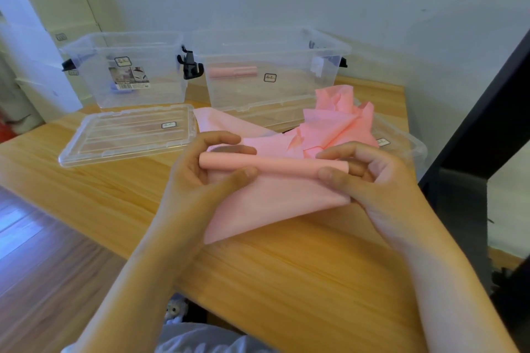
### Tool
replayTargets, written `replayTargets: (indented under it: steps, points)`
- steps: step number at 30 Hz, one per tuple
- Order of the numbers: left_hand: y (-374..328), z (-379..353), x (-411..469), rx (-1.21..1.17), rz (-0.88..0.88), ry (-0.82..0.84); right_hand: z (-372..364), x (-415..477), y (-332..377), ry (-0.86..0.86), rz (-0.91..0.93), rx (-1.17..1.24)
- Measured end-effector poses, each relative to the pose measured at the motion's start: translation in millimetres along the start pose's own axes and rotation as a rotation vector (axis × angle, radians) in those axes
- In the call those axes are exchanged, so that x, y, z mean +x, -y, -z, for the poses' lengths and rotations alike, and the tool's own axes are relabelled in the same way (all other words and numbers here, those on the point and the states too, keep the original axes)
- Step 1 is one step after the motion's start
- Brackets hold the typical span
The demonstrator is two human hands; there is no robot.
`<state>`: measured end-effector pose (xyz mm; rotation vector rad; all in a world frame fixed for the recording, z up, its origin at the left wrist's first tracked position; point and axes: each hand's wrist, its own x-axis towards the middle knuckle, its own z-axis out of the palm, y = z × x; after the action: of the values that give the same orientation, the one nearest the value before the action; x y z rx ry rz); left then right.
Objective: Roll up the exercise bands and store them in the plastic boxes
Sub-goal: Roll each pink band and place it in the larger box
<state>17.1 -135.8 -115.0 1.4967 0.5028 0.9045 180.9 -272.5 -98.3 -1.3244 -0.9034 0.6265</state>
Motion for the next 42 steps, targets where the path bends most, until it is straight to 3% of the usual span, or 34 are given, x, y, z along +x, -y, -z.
replayTargets:
  steps: [4, 14, 18, 23, 30, 36, 42]
  points:
    - [-1.3, -3.5, -0.6, -0.015, 0.115, 0.056, 5.9, -3.1, 4.7, 0.010, 0.013, -0.056]
    - [-11.5, 0.7, -0.1, -0.215, 0.055, 0.212, 16.3, -14.0, 28.5, 0.227, -0.090, -0.113]
    - [-7.4, -2.6, 0.0, -0.064, 0.040, 0.131, 13.9, -9.2, 14.8, 0.115, -0.069, -0.197]
    - [-3.6, -6.7, 0.1, -0.066, 0.004, 0.097, 10.9, -1.8, 3.7, 0.021, -0.035, -0.181]
    - [-2.8, -1.1, 1.5, -0.097, 0.024, 0.149, 8.4, 2.0, 2.6, 0.010, 0.005, -0.133]
    - [2.6, -8.4, 2.4, -0.075, 0.039, 0.070, 4.8, 5.8, -4.3, -0.023, 0.063, -0.176]
    - [5.2, -13.3, 0.4, -0.031, 0.083, 0.021, 6.9, 8.3, -12.0, -0.107, 0.071, -0.073]
